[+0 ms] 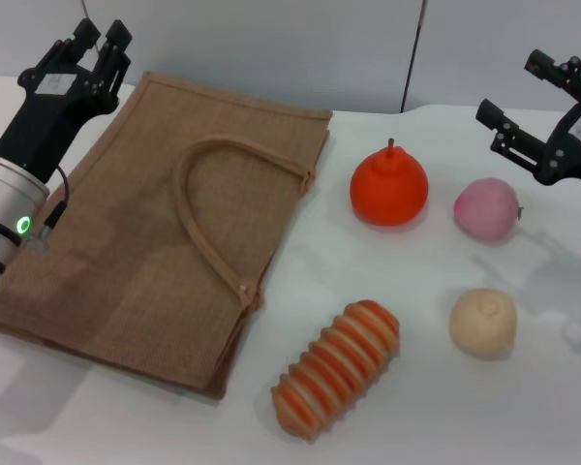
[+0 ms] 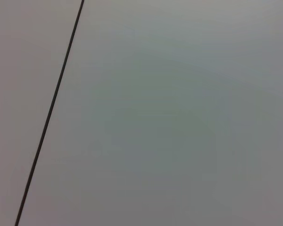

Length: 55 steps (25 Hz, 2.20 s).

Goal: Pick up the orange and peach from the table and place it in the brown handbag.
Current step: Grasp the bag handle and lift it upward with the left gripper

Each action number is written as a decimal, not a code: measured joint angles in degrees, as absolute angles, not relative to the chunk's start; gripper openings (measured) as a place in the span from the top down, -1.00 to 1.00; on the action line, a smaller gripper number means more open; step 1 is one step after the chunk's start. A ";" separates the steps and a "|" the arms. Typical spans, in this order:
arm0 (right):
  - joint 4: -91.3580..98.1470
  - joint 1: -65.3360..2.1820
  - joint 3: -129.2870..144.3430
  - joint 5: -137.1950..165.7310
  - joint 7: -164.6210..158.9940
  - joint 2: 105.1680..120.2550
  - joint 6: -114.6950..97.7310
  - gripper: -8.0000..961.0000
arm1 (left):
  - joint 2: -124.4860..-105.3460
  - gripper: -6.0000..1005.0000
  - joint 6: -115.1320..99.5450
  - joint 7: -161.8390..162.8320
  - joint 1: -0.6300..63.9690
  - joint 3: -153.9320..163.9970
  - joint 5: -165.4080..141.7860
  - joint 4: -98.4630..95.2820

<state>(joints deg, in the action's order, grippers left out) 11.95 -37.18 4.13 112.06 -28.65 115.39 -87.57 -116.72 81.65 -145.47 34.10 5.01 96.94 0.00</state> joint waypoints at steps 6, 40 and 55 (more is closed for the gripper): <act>11.95 -37.18 4.13 112.06 -28.65 115.40 -87.45 -0.60 | -116.65 0.15 81.65 -145.46 34.10 5.01 96.94 0.00; 12.05 -36.73 4.13 112.06 -28.65 115.40 -87.09 -0.60 | -114.88 0.15 65.80 -73.54 41.37 6.76 52.24 -27.77; 12.04 -36.73 3.58 112.06 -28.65 115.32 -87.10 -0.60 | -115.16 0.16 59.63 -57.34 50.94 6.86 20.36 -31.15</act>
<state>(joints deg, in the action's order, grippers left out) 12.04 -36.73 3.58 112.06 -28.65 115.32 -87.10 -115.16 59.63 -57.34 50.94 6.86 20.36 -31.15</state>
